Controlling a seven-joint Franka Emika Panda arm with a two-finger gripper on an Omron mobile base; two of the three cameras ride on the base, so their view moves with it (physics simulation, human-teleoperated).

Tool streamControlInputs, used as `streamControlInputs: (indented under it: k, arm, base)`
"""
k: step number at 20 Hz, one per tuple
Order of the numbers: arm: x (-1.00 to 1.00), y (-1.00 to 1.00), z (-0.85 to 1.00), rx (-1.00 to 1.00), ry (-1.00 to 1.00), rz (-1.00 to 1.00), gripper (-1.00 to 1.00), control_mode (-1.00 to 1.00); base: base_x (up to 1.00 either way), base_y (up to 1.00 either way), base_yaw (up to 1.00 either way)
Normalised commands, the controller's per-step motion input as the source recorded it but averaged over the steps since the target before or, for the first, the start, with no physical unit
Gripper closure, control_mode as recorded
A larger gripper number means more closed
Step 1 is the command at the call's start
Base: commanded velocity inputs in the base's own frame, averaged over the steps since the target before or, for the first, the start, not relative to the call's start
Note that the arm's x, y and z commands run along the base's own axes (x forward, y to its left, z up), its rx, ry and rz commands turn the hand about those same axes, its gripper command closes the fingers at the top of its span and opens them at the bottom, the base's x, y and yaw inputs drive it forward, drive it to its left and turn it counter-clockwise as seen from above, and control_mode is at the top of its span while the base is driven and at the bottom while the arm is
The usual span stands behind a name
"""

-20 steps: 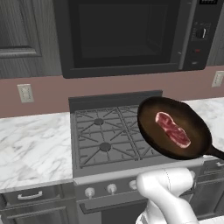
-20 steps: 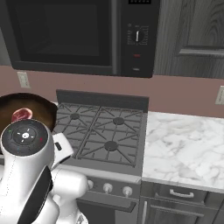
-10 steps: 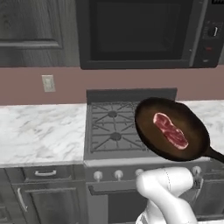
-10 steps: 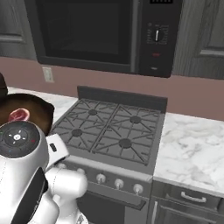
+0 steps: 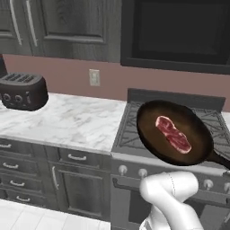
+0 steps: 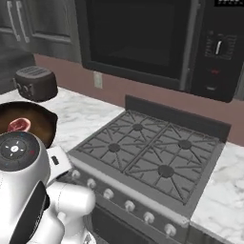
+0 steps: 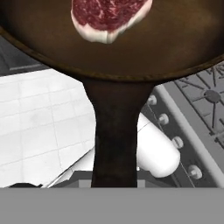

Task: Pick up the pan with the steak in it and place it on the dining table. Then place the steak on the plate.

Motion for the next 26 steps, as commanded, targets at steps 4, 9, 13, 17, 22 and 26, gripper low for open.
streamControlInputs:
  k: [4, 9, 13, 17, 22, 26]
  arm:
    - [0.00, 0.00, 0.00, 0.00, 0.00, 0.00, 1.00, 1.00]
    - [0.00, 0.00, 0.00, 0.00, 0.00, 0.00, 1.00, 1.00]
    - [0.00, 0.00, 0.00, 0.00, 0.00, 0.00, 1.00, 1.00]
    - [0.00, 0.00, 0.00, 0.00, 0.00, 0.00, 1.00, 1.00]
    - [0.00, 0.00, 0.00, 0.00, 0.00, 0.00, 1.00, 1.00]
    - [0.00, 0.00, 0.00, 0.00, 0.00, 0.00, 1.00, 1.00]
  base:
    - [0.00, 0.00, 0.50]
    - [0.00, 0.00, 0.50]
    - [0.00, 0.00, 0.50]
    - [0.00, 0.04, 0.50]
    - [0.00, 0.14, 0.48]
    - [-0.01, 0.26, 0.45]
